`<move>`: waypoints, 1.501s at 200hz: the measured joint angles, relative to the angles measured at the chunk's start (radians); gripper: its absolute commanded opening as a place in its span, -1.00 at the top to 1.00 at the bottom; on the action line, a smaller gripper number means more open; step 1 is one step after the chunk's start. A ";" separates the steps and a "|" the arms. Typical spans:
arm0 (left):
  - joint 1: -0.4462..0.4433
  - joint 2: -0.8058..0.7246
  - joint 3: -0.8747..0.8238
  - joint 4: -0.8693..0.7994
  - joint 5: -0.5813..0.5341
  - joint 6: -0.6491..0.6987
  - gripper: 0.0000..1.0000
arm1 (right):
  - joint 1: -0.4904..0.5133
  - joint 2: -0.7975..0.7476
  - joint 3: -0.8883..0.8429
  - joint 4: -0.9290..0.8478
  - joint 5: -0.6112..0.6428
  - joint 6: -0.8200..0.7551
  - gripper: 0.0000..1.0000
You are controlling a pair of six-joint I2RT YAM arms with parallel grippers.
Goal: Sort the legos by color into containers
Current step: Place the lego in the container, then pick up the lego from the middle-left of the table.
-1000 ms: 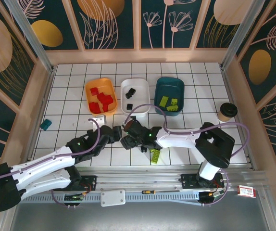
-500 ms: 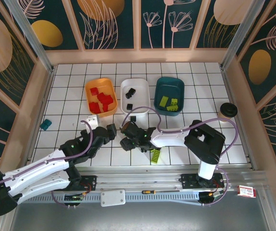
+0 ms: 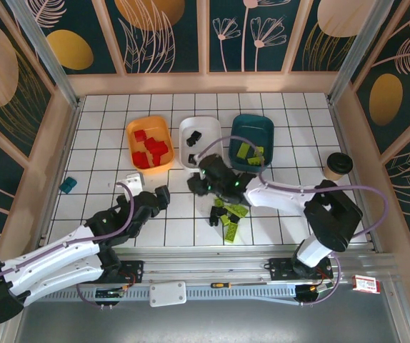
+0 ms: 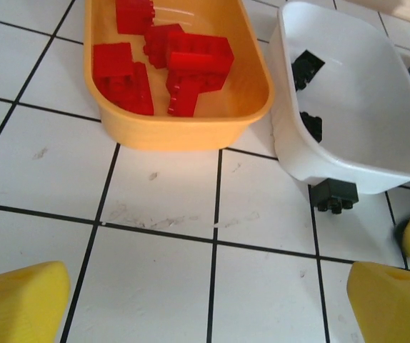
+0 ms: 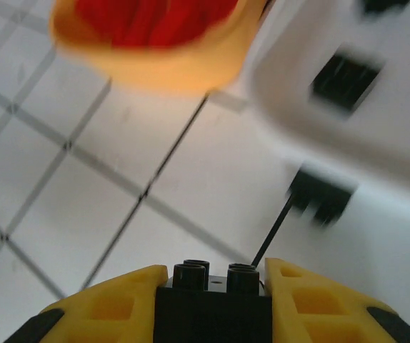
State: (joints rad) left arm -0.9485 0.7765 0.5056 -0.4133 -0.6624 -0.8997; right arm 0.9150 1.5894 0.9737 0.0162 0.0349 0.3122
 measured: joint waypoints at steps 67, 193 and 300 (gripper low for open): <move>0.000 0.056 -0.020 0.083 0.081 0.016 -0.97 | -0.165 0.269 0.315 0.016 0.018 0.012 0.21; -0.025 0.370 -0.032 0.438 0.510 0.195 -0.80 | -0.209 0.069 0.152 0.037 0.035 0.087 -0.49; -0.163 0.722 0.121 0.547 0.684 0.287 -0.50 | -0.258 -0.259 -0.202 0.032 0.082 0.137 -0.50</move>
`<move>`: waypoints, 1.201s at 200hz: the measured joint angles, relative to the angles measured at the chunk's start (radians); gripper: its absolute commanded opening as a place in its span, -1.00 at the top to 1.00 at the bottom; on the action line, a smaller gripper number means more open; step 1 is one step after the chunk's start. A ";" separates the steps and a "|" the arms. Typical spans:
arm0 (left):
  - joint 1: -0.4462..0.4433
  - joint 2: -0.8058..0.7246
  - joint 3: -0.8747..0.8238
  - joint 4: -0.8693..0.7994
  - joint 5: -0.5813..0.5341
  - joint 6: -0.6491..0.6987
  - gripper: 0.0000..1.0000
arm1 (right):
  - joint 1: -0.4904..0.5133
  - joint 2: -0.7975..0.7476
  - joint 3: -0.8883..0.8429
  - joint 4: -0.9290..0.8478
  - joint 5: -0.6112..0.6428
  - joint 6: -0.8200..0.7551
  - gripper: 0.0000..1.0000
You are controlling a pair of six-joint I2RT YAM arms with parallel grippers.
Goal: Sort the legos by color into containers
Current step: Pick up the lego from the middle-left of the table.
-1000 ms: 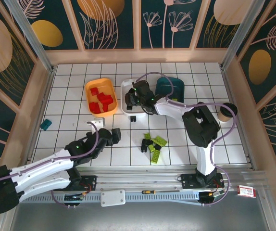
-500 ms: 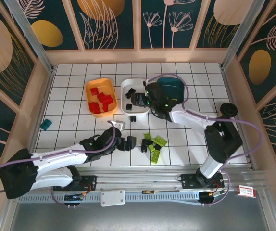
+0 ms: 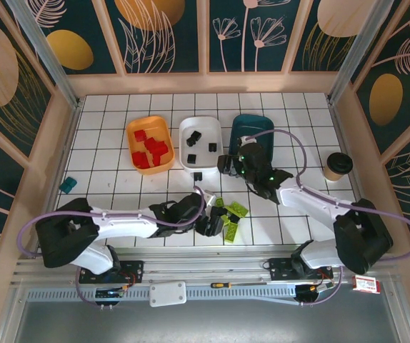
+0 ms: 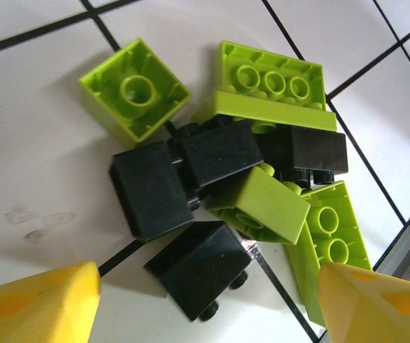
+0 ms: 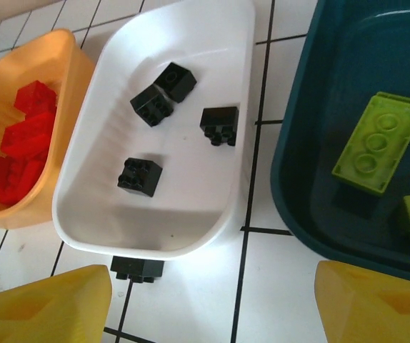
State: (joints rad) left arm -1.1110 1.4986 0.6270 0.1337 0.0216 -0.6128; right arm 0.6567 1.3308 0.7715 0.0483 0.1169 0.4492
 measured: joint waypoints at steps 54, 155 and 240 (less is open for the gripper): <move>-0.035 0.098 0.061 -0.007 -0.027 0.024 -0.09 | -0.043 -0.073 -0.039 0.000 0.008 0.003 -0.51; -0.035 -0.029 0.005 -0.081 -0.141 0.006 0.43 | -0.076 -0.126 -0.068 -0.003 0.010 0.003 -0.51; 0.109 -0.250 0.042 -0.222 -0.291 0.024 0.45 | -0.082 -0.183 -0.083 -0.004 0.008 0.007 -0.51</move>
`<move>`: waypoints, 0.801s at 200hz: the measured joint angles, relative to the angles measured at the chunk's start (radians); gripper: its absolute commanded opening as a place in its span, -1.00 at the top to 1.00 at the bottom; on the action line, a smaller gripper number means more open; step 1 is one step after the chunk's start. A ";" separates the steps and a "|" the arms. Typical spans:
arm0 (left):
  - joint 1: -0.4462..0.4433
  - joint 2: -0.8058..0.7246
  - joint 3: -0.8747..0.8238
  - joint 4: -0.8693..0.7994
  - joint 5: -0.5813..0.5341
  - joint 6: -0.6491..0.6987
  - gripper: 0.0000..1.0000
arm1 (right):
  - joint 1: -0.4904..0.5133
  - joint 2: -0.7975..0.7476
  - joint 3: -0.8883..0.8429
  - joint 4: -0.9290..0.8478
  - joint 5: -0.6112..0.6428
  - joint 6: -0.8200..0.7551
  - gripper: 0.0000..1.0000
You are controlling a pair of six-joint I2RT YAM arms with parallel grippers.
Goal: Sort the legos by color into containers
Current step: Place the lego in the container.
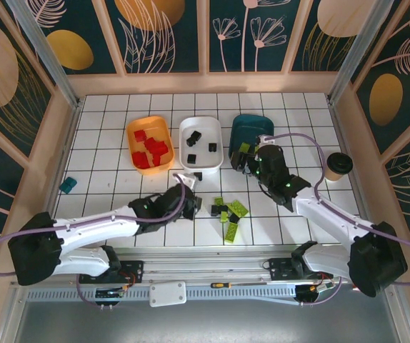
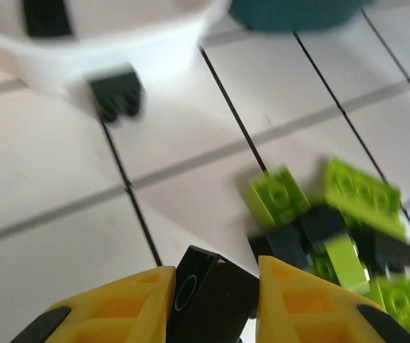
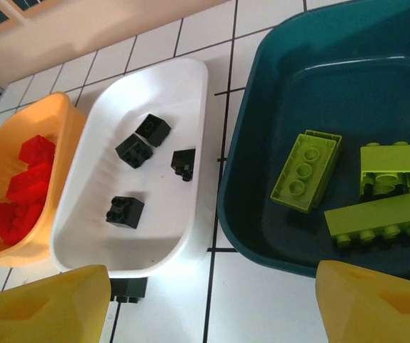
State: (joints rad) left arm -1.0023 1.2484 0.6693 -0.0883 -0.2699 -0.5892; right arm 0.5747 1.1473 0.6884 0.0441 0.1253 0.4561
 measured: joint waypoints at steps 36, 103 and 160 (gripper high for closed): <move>0.150 0.089 0.219 0.015 -0.036 0.061 0.52 | 0.000 -0.055 -0.022 -0.004 -0.015 0.018 -0.51; 0.293 0.513 0.533 0.058 -0.049 0.127 0.53 | 0.002 -0.121 -0.136 -0.064 -0.049 0.051 -0.52; 0.317 0.739 0.711 0.004 -0.045 0.149 0.01 | 0.053 -0.150 -0.194 -0.112 -0.075 0.068 -0.50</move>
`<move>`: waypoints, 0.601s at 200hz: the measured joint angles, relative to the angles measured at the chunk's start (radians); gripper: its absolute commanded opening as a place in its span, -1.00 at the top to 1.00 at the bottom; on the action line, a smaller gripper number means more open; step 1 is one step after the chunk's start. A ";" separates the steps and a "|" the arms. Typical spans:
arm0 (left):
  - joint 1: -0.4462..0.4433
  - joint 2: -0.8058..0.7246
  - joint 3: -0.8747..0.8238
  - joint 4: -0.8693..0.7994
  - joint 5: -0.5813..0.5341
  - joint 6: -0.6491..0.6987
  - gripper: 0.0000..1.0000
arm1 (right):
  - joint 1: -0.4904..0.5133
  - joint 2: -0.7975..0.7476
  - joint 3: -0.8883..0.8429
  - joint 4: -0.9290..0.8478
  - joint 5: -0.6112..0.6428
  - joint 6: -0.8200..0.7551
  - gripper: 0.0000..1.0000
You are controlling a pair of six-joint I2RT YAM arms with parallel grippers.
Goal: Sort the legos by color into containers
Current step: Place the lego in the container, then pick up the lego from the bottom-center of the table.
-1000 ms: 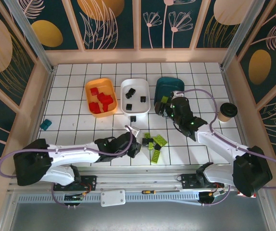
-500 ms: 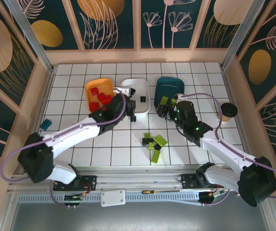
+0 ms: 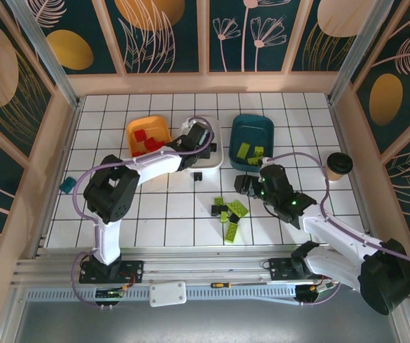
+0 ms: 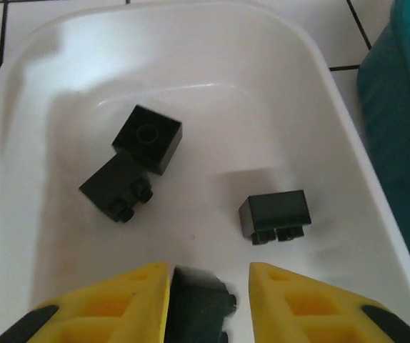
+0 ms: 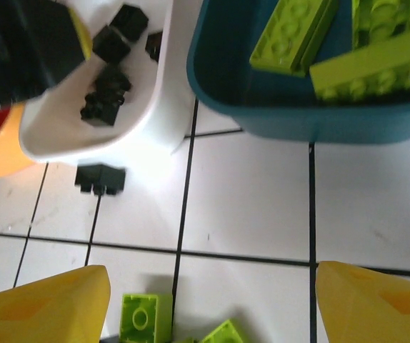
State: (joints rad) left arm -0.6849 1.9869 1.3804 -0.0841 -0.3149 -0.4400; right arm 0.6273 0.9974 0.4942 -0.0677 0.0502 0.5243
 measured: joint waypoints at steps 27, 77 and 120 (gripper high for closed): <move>0.000 0.001 0.041 -0.005 0.009 0.005 -0.41 | 0.039 0.008 -0.013 -0.030 -0.017 0.002 -0.41; -0.002 -0.195 -0.086 0.025 0.118 -0.029 -0.81 | 0.137 0.109 -0.013 -0.068 -0.026 -0.016 -0.13; -0.049 -0.495 -0.317 0.080 0.150 -0.074 -0.95 | 0.209 0.165 -0.005 -0.093 -0.023 -0.021 -0.04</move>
State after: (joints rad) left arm -0.7341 1.4918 1.0634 -0.0040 -0.1650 -0.5144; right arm 0.8364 1.1625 0.4896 -0.1608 0.0277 0.5037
